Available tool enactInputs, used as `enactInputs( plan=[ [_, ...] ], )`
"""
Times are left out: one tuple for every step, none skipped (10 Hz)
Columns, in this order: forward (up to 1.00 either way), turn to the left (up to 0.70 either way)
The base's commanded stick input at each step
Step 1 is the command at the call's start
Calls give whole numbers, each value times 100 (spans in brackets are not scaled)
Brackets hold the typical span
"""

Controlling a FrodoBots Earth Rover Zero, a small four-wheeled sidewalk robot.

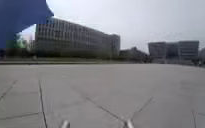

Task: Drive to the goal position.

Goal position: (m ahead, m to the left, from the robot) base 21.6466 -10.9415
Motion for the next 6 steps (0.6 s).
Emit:
enactInputs(
  plan=[
    [100, -40],
    [100, -40],
    [100, -40],
    [100, -40],
    [100, -26],
    [100, 3]
  ],
)
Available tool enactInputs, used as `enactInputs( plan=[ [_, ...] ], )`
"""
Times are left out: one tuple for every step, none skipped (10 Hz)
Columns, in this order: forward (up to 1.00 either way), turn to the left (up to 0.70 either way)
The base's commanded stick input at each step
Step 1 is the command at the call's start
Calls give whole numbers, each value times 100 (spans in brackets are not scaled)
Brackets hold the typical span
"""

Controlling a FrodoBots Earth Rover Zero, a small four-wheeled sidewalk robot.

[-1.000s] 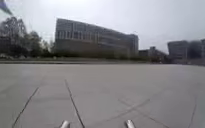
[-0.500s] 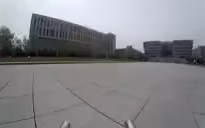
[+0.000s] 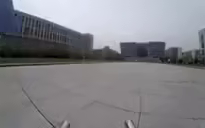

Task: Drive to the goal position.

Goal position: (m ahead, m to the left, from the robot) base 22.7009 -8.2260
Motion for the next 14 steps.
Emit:
enactInputs(
  plan=[
    [100, 1],
    [100, 0],
    [100, 0],
    [100, 0],
    [100, 7],
    [100, -28],
    [100, -40],
    [100, -40],
    [100, -40],
    [100, -40],
    [100, -40],
    [100, -4],
    [100, 14],
    [100, 12]
  ],
)
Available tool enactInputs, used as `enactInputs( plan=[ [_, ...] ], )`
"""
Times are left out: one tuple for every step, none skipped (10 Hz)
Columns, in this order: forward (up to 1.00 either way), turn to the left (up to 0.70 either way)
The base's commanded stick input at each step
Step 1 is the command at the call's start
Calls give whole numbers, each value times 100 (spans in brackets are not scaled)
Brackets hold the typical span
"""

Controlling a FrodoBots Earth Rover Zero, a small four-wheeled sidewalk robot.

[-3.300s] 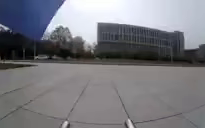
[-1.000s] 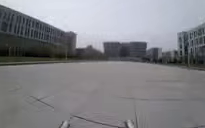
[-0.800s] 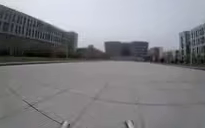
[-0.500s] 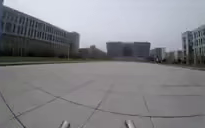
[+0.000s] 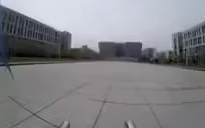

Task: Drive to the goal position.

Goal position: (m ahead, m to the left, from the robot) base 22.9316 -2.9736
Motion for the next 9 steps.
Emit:
enactInputs(
  plan=[
    [100, 4],
    [100, 11],
    [100, 11],
    [100, 2],
    [100, 4],
    [100, -19],
    [100, -40],
    [100, -40],
    [100, -40]
  ],
)
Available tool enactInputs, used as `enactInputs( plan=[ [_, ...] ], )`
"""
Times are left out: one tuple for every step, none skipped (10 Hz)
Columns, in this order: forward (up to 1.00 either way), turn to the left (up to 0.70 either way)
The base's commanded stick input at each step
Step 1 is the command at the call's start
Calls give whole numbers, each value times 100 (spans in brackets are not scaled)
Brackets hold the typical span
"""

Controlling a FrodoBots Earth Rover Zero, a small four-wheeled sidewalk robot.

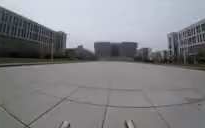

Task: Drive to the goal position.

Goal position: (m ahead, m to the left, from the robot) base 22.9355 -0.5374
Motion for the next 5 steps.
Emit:
enactInputs(
  plan=[
    [100, -40],
    [100, -40],
    [100, -40],
    [100, -24],
    [100, 0]
  ],
)
